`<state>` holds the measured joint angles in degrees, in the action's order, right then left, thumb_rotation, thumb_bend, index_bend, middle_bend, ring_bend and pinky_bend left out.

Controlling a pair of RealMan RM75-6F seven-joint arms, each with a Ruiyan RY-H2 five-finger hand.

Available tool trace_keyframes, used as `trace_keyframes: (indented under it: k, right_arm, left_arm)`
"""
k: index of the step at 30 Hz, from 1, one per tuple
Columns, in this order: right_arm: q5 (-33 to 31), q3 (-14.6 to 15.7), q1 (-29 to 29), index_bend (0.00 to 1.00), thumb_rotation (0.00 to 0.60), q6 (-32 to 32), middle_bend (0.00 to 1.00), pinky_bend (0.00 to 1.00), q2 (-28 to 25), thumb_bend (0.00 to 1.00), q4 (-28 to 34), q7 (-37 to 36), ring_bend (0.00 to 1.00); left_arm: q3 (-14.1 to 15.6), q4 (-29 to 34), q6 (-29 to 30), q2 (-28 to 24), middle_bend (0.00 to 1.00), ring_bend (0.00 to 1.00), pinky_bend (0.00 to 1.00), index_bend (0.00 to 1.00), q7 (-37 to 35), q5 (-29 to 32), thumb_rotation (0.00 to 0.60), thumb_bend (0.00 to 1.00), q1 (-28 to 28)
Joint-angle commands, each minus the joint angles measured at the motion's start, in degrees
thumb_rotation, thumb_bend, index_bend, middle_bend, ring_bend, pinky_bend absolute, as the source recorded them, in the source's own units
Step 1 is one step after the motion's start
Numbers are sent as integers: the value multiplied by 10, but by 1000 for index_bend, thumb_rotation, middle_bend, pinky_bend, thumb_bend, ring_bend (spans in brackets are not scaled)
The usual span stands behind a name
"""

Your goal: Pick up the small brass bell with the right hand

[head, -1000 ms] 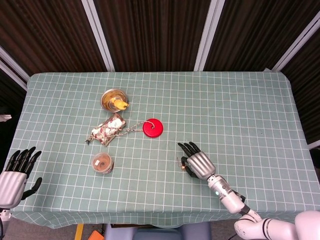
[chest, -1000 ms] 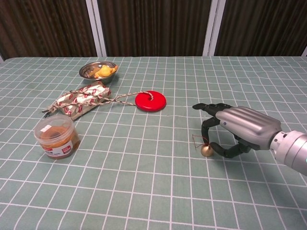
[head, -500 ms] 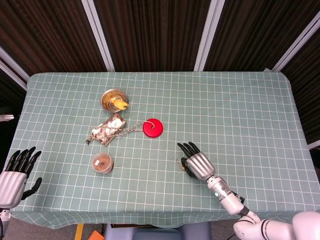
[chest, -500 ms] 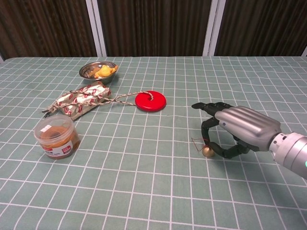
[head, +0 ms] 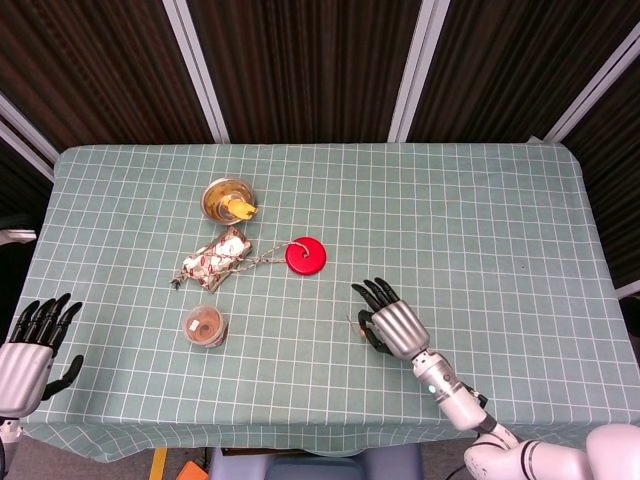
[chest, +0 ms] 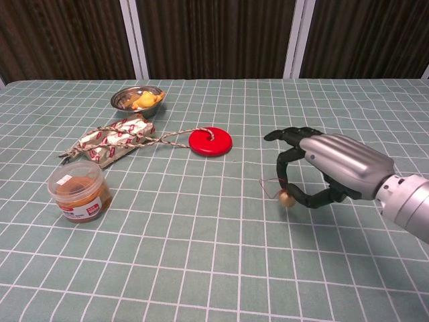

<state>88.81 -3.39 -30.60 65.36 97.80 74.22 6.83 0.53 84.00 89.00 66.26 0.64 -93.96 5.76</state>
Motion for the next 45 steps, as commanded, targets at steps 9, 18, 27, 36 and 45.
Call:
trace_keyframes:
  k: [9, 18, 27, 36, 45]
  right_arm:
    - [8, 8, 29, 806, 600, 54, 185, 0, -67, 589, 61, 28, 0]
    - [-8, -22, -14, 805, 600, 2, 185, 0, -43, 590, 80, 16, 0]
    - [9, 10, 16, 805, 600, 33, 185, 0, -71, 590, 74, 2, 0]
    - [-12, -6, -12, 800, 600, -11, 185, 0, -23, 589, 31, -9, 0]
    - [-19, 0, -10, 795, 600, -16, 185, 0, -21, 589, 13, -11, 0]
  left_arm:
    - [7, 1, -1, 0, 0, 0, 0, 0, 4, -10, 600, 401, 0]
    - [2, 5, 3, 2, 0, 0, 0, 0, 8, -10, 600, 401, 1]
    - [1, 1, -12, -1, 0, 0, 0, 0, 0, 6, 600, 401, 3]
    - [3, 2, -5, 0, 0, 0, 0, 0, 7, 2, 600, 401, -1]
    - [3, 1, -7, 0, 0, 0, 0, 0, 6, 1, 600, 401, 1]
